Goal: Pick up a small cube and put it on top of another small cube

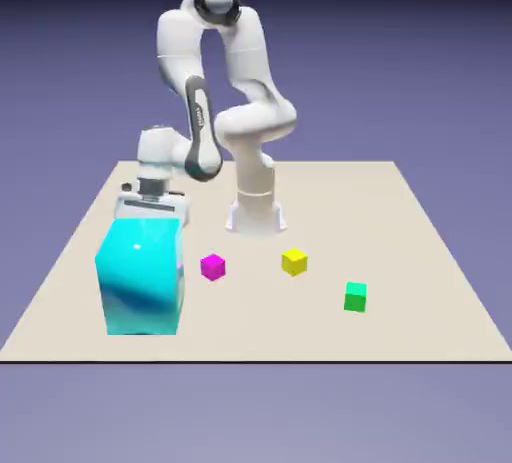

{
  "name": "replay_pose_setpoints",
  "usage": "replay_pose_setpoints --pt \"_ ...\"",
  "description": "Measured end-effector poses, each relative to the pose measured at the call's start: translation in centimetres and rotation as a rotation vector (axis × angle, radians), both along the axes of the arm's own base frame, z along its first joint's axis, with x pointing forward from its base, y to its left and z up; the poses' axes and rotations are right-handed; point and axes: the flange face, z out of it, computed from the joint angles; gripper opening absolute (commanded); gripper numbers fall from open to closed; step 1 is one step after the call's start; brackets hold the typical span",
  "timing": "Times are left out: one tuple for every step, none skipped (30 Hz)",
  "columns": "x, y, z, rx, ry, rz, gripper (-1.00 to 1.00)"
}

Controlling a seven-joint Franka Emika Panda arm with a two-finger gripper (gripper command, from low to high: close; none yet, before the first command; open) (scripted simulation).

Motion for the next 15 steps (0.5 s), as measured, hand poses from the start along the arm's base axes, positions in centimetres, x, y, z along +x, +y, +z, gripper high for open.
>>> replay_pose_setpoints --pt "0.3 -0.7 0.3 -0.005 0.014 0.003 -1.00" --pt "0.7 -1.4 0.7 -0.010 0.026 0.006 -1.00" --pt "1.1 -2.0 1.1 -0.013 0.038 0.009 -1.00" --pt "1.5 -2.7 1.5 -0.015 0.049 0.013 -1.00" --pt "1.9 -3.2 1.9 -0.017 0.058 0.017 -1.00" --pt "2.4 -3.8 2.4 -0.031 0.061 0.041 -1.00" --pt "2.9 -4.4 3.1 -0.054 0.059 0.077 -1.00" --pt "3.5 -5.0 3.7 -0.076 0.059 0.114 -1.00" --pt "4.0 -5.6 4.4 -0.099 0.058 0.150 -1.00" --pt "4.5 -6.1 5.1 -0.121 0.058 0.186 -1.00" --pt "5.1 -6.6 5.8 -0.144 0.057 0.222 -1.00" --pt "5.7 -7.1 6.5 -0.166 0.057 0.259 -1.00" --pt "6.2 -7.6 7.3 -0.188 0.057 0.295 -1.00" --pt "6.8 -8.0 8.0 -0.211 0.057 0.332 -1.00" --pt "7.4 -8.4 8.8 -0.233 0.058 0.368 -1.00"
